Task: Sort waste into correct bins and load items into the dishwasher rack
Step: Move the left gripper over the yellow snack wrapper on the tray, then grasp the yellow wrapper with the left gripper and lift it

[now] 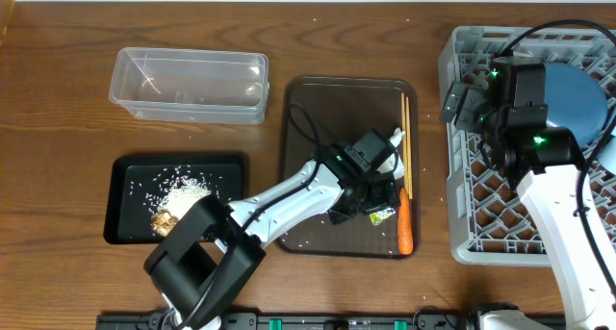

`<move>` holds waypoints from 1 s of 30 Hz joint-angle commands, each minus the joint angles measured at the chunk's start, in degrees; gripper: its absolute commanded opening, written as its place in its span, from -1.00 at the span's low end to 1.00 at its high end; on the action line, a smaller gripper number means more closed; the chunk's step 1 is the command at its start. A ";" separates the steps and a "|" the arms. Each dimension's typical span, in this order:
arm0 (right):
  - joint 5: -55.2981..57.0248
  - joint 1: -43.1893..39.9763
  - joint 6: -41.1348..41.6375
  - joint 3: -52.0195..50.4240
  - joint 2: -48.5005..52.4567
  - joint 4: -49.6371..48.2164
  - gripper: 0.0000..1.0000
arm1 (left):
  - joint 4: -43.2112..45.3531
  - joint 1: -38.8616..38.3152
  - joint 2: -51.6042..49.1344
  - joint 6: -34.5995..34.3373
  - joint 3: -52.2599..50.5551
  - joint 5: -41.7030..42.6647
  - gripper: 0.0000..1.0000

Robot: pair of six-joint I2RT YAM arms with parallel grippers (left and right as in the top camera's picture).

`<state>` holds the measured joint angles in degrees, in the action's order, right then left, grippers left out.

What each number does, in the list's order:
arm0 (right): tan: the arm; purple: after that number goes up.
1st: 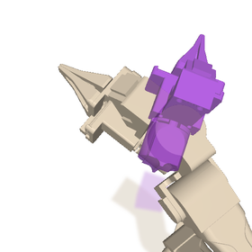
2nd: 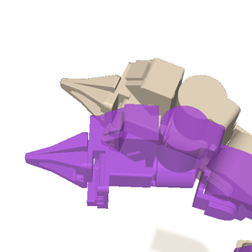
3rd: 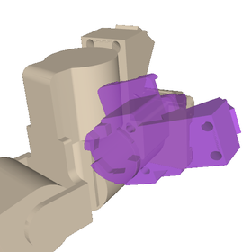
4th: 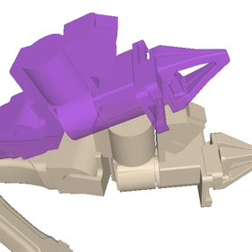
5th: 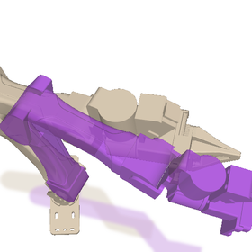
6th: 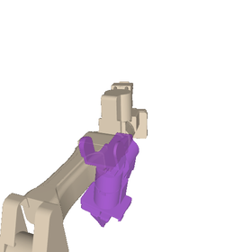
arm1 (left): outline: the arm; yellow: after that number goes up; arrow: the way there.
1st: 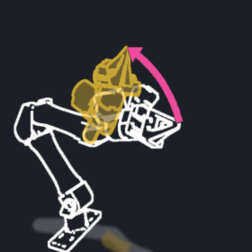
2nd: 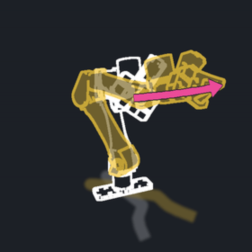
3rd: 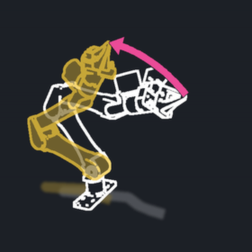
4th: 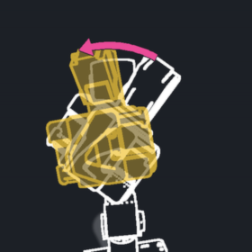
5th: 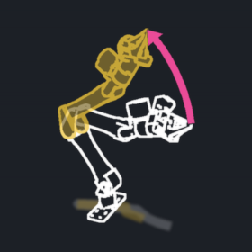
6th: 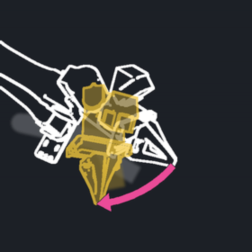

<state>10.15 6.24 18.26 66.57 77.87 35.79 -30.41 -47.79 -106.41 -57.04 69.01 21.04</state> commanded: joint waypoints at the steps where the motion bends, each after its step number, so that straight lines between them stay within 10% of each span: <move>1: 0.98 -0.07 0.13 0.17 -0.35 0.04 0.99 | -0.09 -0.52 -1.03 -0.57 -0.13 -0.09 0.88; 7: 0.98 -0.07 0.13 0.17 -0.35 0.04 0.98 | 2.69 -2.16 -1.07 -0.52 -0.13 -0.17 0.88; 30: 0.98 -0.07 0.13 0.17 -0.35 0.04 0.99 | 2.14 -2.45 -1.09 -0.48 -0.57 -4.20 -0.21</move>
<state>10.15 6.24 18.26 66.57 77.87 35.79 -28.08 -50.15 -106.74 -57.39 68.99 17.78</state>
